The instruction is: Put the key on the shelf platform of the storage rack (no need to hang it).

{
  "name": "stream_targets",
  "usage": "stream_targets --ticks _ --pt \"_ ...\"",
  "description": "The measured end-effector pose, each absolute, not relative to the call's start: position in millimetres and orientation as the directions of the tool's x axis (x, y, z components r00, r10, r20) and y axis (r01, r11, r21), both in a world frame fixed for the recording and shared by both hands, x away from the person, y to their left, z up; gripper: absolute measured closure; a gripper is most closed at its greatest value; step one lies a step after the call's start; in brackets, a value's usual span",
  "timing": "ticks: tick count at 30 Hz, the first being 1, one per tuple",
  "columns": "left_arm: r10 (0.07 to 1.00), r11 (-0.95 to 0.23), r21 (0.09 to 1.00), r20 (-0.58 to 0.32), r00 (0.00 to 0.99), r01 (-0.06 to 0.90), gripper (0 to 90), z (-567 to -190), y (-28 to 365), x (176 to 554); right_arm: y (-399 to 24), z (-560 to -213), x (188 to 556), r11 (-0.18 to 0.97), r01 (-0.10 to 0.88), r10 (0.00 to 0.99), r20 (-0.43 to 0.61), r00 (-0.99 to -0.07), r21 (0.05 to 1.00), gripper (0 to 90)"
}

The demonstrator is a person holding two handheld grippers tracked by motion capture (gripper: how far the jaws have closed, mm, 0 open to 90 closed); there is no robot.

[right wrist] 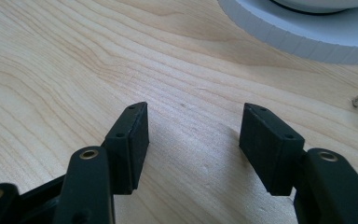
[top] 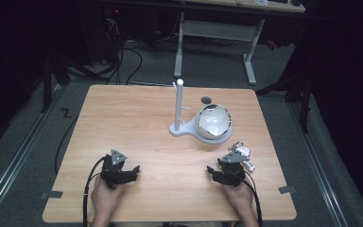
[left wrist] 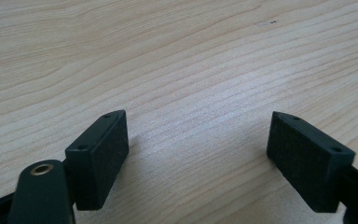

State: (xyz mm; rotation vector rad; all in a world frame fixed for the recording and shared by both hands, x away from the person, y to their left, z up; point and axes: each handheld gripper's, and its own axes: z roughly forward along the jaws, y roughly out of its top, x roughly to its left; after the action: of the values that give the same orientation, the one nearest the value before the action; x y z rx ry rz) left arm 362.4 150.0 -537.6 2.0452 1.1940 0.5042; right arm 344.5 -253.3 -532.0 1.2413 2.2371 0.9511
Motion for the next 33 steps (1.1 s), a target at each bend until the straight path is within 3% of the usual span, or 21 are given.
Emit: stream_targets --ticks 33 --pt "0.867 -0.325 0.738 -0.018 0.497 0.592 21.0 -537.7 150.0 362.5 -252.2 -531.9 344.2 0.367 0.578 0.857 -0.023 -0.515 0.729 41.7"
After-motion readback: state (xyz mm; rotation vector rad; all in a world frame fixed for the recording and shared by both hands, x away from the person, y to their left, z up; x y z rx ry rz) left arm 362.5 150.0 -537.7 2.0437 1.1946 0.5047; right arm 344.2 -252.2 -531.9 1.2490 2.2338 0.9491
